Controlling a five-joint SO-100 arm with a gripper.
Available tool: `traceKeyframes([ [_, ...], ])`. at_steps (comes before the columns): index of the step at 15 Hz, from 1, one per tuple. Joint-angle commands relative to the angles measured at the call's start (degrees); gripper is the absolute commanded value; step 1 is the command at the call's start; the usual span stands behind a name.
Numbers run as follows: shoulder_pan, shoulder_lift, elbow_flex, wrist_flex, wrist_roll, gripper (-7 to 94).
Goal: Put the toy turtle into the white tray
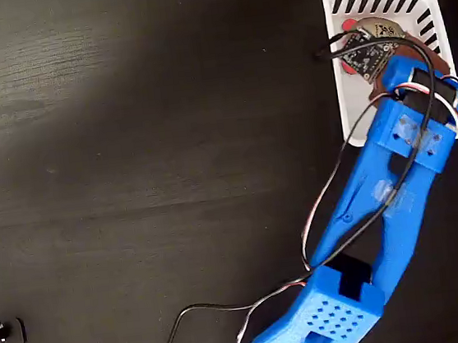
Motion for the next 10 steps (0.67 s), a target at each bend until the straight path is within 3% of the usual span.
traceKeyframes([
  [1, -1.05, 10.90, -3.08, -0.97, 2.99, 0],
  [6, -10.55, 37.00, 20.39, -15.38, 3.52, 0],
  [10, -22.15, 63.72, 55.55, -28.92, 0.26, 0],
])
